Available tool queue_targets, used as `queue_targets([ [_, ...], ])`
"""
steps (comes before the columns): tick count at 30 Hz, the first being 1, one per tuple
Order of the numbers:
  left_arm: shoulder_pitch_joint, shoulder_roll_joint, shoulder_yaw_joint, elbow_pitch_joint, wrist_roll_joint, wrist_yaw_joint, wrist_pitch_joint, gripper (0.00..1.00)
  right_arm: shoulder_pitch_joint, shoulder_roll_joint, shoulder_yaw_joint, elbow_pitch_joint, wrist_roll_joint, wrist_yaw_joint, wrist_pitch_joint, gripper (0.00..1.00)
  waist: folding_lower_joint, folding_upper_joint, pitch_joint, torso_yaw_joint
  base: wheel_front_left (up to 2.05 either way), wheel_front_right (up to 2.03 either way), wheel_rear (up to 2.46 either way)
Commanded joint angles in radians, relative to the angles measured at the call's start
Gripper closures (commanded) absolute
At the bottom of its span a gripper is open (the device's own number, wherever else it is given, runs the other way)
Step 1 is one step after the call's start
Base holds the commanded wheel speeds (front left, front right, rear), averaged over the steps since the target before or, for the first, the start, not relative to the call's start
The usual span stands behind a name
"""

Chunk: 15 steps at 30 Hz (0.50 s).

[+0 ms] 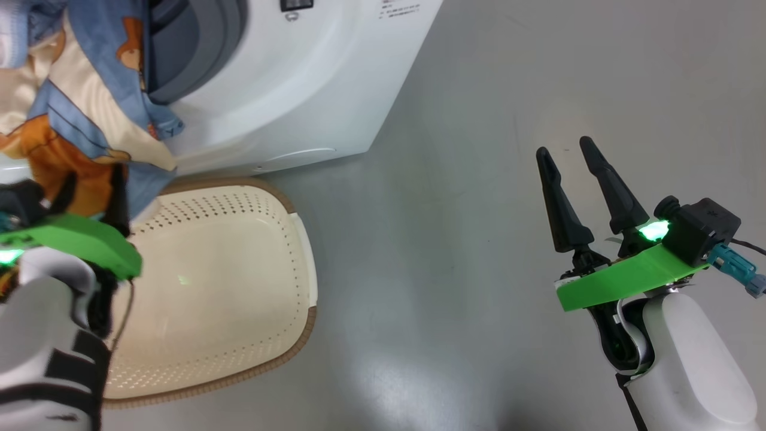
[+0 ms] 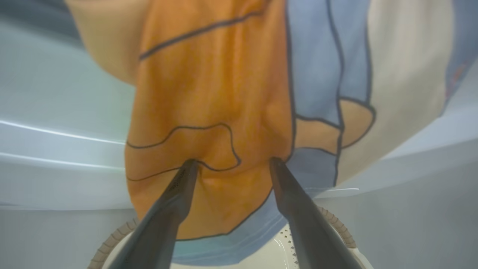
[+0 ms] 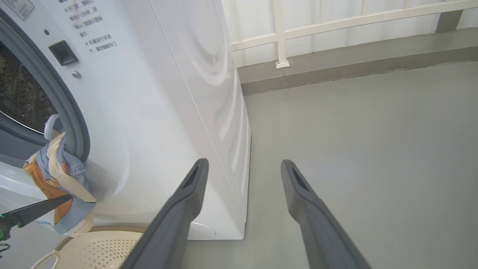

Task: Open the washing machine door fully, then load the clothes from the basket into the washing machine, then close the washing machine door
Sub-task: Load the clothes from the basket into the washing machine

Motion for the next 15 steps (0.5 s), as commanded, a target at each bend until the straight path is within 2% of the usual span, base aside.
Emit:
queue_targets([
  [1, -0.044, 0.062, 0.021, 0.019, -0.013, -0.001, -0.023, 0.0, 0.001, 0.006, 0.016, -0.026, 0.01, 0.002, -0.005, 0.0, 0.0, -0.0001, 0.011, -0.013, 0.0, 0.0, 0.0],
  [12, -0.131, 0.076, -0.02, 0.119, -0.045, -0.001, -0.039, 0.0, -0.004, 0.007, 0.007, -0.031, 0.006, 0.002, -0.005, 0.0, 0.0, -0.0001, 0.029, -0.015, 0.0, 0.0, 0.0],
  [13, -0.135, 0.076, -0.026, 0.12, -0.049, -0.001, -0.039, 0.2, -0.005, 0.007, 0.006, -0.03, 0.005, 0.002, -0.005, 0.0, 0.0, -0.0001, 0.029, -0.013, 0.0, 0.0, 0.0],
  [14, -0.138, 0.077, -0.03, 0.115, -0.054, -0.001, -0.04, 0.64, -0.005, 0.007, 0.005, -0.03, 0.005, 0.002, -0.005, 0.0, 0.0, -0.0001, 0.029, -0.011, 0.0, 0.0, 0.0],
  [15, -0.138, 0.078, -0.033, 0.108, -0.058, -0.001, -0.04, 1.0, -0.006, 0.007, 0.005, -0.029, 0.004, 0.002, -0.005, 0.0, 0.0, -0.0001, 0.029, -0.009, 0.0, 0.0, 0.0],
])
